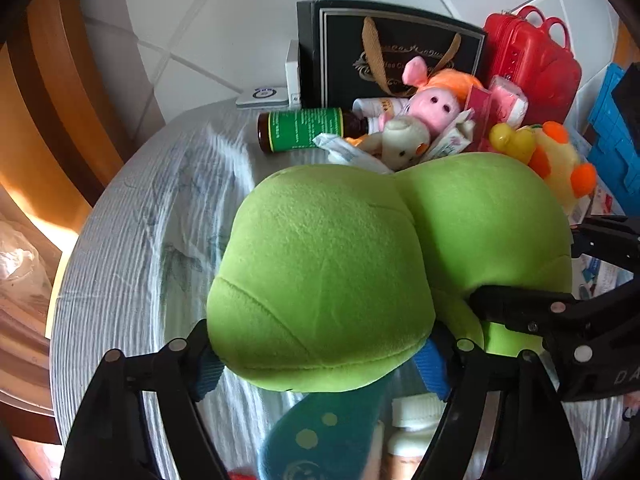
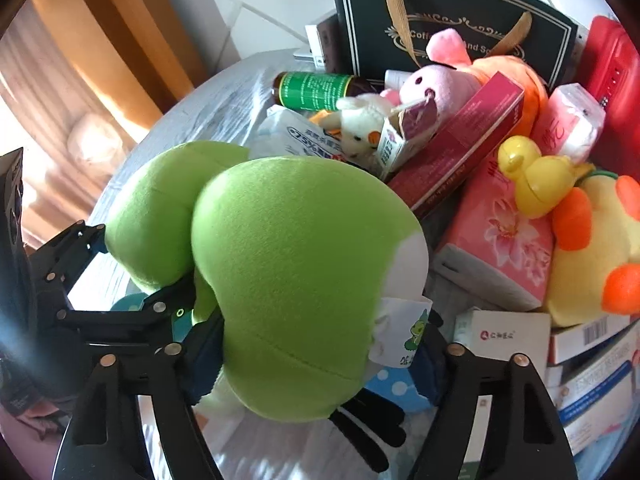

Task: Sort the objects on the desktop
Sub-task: 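Grasp the green plush frog with the left gripper while the right grips its other side, then lift the green plush frog with both grippers and carry it over the bin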

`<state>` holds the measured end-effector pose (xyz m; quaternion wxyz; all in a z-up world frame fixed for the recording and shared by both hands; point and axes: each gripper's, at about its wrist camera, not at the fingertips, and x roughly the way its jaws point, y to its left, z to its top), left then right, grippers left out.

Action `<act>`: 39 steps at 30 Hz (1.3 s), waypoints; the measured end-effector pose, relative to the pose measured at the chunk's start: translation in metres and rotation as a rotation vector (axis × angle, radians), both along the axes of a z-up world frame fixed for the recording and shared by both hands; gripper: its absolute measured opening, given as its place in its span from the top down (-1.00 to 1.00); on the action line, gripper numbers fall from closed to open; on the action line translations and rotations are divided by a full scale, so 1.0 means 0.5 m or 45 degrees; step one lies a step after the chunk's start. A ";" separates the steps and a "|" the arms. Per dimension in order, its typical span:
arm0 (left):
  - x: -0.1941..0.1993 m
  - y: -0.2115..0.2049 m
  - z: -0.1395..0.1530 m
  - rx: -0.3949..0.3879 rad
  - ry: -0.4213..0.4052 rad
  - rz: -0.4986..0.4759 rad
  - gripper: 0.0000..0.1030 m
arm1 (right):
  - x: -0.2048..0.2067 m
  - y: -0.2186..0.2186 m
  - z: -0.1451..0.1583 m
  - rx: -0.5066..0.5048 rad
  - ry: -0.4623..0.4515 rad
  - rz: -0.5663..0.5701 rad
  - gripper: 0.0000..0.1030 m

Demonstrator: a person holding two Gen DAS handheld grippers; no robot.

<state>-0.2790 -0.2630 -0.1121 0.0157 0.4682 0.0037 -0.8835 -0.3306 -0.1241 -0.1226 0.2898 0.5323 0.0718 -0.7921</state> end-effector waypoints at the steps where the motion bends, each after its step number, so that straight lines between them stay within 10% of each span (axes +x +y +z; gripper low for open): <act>1: 0.008 0.007 0.015 -0.003 0.017 -0.003 -0.51 | 0.005 0.008 0.011 -0.006 0.016 0.004 -0.45; 21: 0.153 0.227 0.335 -0.126 0.355 -0.142 -0.51 | 0.170 0.239 0.317 -0.182 0.366 -0.052 -0.47; 39: 0.194 0.655 0.531 -0.142 0.593 -0.471 -0.51 | 0.269 0.686 0.506 -0.239 0.602 -0.347 -0.48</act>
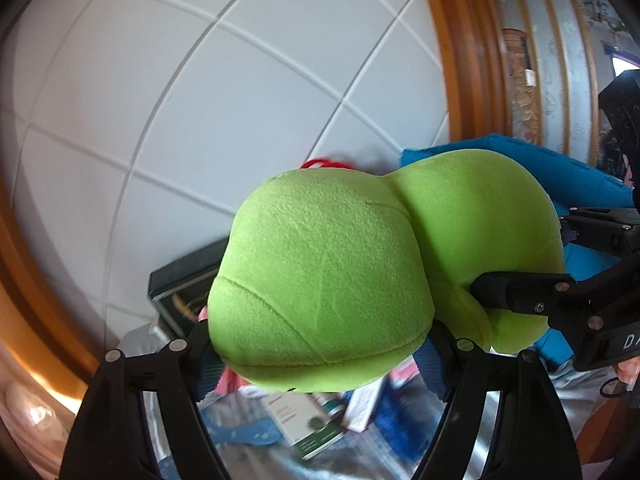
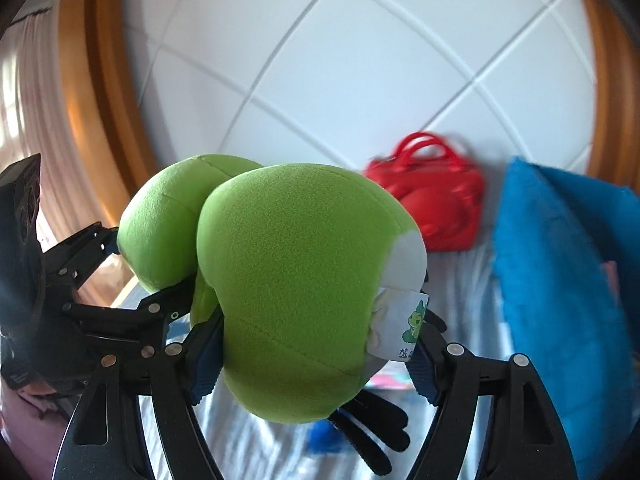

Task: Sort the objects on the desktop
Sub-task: 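Lift the green plush frog with both grippers and carry it over the bin, then lower the green frog into the blue bin and open both grippers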

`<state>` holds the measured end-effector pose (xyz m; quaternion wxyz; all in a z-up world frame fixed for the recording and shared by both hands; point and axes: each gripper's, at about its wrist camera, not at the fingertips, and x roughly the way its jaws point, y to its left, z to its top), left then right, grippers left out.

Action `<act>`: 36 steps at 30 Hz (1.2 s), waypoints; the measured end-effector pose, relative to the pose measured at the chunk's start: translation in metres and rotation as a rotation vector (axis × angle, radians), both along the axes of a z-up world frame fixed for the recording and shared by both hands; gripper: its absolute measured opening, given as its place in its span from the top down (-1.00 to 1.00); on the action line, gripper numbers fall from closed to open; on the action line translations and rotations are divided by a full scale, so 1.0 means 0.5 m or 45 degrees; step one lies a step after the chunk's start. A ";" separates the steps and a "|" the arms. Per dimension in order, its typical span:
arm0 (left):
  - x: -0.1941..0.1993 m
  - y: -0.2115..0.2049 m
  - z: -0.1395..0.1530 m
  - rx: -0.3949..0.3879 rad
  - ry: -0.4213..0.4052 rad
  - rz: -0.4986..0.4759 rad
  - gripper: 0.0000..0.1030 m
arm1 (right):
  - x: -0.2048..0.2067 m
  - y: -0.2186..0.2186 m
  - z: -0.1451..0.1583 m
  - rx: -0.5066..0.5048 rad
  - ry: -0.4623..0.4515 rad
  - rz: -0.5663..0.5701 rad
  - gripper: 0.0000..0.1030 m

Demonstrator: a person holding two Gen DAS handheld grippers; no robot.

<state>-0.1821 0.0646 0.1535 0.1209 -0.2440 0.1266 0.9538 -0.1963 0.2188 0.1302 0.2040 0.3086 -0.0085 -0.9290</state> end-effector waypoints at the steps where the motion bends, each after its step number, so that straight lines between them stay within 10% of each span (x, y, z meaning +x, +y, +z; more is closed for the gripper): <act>1: -0.003 0.029 0.011 0.001 0.011 -0.018 -0.51 | 0.002 0.034 0.011 -0.001 0.010 -0.022 -0.48; 18: -0.095 0.608 0.062 0.013 -0.016 -0.333 -0.51 | -0.008 0.587 0.074 0.005 0.011 -0.349 -0.52; 36: -0.236 0.919 -0.071 -0.123 -0.578 -0.333 -0.52 | -0.094 0.908 -0.060 -0.105 -0.398 -0.477 -0.66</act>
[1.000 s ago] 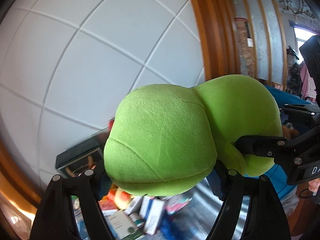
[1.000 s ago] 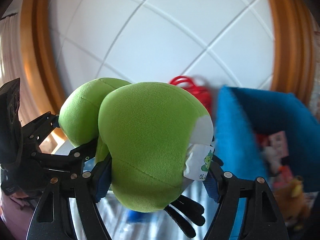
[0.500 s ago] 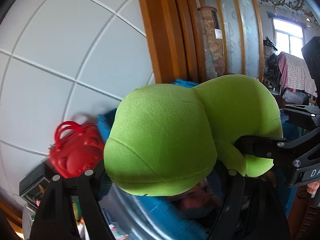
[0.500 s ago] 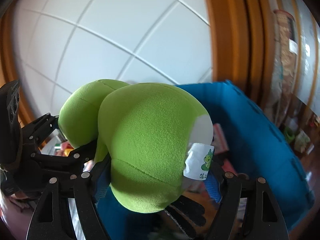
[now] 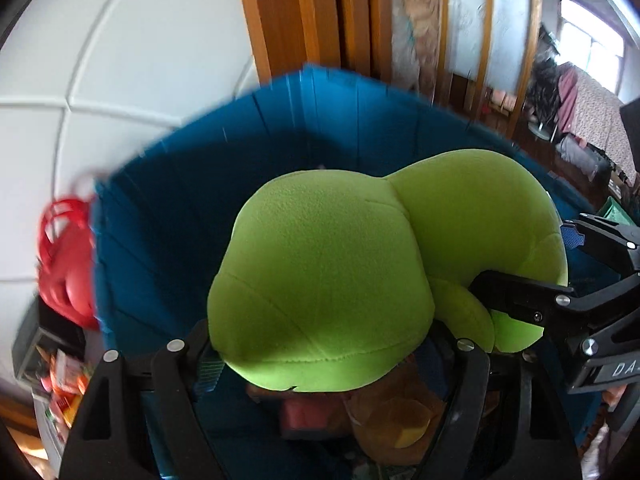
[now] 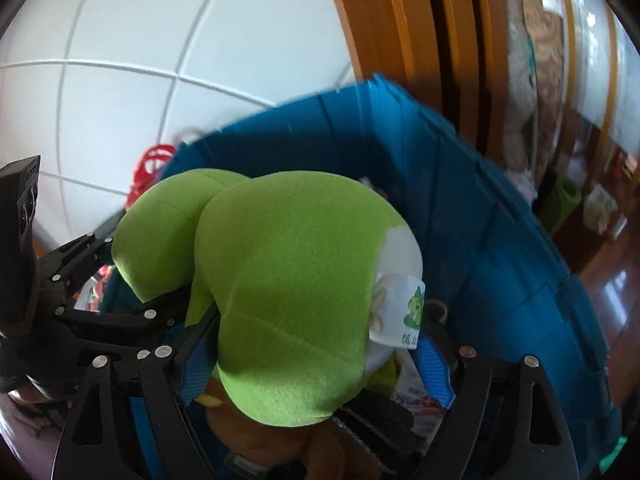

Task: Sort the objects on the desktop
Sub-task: 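Lower the green frog into the blue bin and open both grippers, then return both grippers from the bin to the table pile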

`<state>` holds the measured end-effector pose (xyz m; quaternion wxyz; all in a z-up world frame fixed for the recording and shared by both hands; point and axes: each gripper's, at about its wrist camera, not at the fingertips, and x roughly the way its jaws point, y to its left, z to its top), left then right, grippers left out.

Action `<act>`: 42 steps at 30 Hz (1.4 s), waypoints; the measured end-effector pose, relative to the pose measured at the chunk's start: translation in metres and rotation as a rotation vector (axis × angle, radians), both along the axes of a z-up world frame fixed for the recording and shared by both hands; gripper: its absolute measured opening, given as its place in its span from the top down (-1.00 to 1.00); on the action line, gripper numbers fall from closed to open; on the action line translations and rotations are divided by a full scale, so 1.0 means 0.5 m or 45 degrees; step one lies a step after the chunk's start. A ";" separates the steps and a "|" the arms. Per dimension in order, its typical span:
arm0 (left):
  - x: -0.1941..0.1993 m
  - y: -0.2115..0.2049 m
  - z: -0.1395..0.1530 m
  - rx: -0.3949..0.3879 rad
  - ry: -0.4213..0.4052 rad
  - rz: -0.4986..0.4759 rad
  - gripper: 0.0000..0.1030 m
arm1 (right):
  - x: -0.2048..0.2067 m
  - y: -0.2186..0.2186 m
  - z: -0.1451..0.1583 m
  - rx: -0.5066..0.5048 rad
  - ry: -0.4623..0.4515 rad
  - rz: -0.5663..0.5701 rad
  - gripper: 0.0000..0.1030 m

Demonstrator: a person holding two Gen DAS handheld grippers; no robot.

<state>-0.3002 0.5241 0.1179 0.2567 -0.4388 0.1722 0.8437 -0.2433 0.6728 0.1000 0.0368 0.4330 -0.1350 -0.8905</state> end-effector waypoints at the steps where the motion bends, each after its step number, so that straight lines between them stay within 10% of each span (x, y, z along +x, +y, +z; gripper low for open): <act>1: -0.008 0.007 -0.013 -0.023 -0.048 0.009 -0.52 | -0.009 0.007 -0.014 -0.005 -0.035 0.004 -0.66; 14: -0.022 -0.003 -0.063 -0.071 -0.251 0.092 -0.52 | -0.025 0.014 -0.045 0.015 -0.150 0.002 -1.00; 24: 0.037 -0.051 0.069 0.024 -0.042 0.078 -0.52 | 0.009 0.019 0.017 0.002 -0.040 -0.070 -1.00; 42: 0.163 -0.242 0.117 0.141 0.148 0.154 -0.53 | 0.080 -0.136 0.078 0.122 0.075 0.030 -1.00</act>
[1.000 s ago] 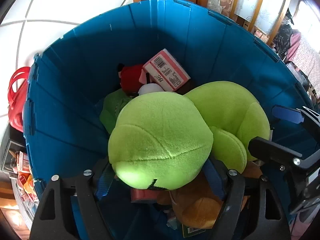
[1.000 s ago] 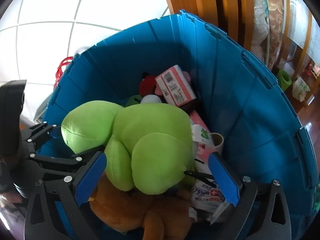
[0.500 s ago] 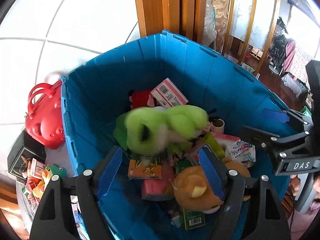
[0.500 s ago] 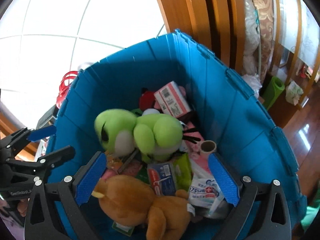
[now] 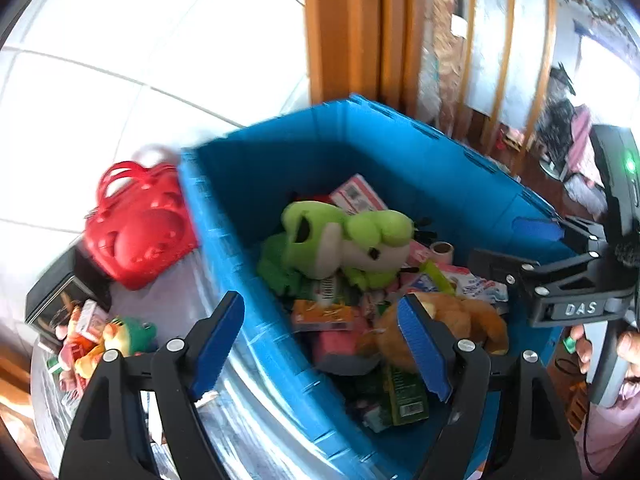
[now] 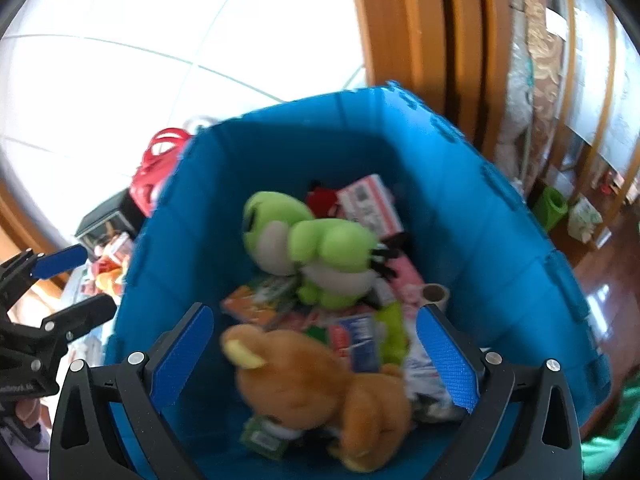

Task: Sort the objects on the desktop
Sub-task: 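Return both grippers from the bin to the table pile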

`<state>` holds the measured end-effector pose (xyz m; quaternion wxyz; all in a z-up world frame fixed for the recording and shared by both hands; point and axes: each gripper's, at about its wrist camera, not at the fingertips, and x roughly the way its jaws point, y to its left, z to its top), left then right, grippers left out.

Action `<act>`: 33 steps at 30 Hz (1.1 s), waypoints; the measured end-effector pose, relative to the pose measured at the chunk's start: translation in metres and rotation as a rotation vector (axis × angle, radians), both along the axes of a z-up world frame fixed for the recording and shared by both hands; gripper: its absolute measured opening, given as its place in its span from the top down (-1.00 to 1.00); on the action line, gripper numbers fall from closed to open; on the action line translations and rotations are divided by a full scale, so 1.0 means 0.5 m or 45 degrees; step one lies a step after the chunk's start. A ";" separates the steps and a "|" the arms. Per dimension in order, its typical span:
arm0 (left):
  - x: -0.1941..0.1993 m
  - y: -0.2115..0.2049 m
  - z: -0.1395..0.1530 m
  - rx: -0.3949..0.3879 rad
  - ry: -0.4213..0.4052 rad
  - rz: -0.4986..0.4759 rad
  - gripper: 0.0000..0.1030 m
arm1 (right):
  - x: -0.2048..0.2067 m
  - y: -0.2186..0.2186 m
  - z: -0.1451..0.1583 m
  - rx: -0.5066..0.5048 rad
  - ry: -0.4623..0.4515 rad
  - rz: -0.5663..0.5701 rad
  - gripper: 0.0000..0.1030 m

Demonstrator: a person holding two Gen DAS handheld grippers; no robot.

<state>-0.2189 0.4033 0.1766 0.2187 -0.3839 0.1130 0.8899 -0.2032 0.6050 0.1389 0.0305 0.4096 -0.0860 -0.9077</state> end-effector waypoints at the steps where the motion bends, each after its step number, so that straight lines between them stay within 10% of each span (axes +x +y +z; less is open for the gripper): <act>1: 0.008 -0.023 0.002 0.005 0.026 0.025 -0.53 | 0.006 -0.019 0.007 -0.007 0.015 0.016 -1.00; 16: 0.121 -0.451 -0.100 0.036 0.183 0.442 -0.53 | 0.070 -0.388 0.026 -0.091 0.203 0.295 -1.00; 33: 0.157 -1.036 -0.384 -0.007 -0.105 0.991 -0.53 | -0.063 -0.664 -0.214 0.145 -0.072 0.400 -1.00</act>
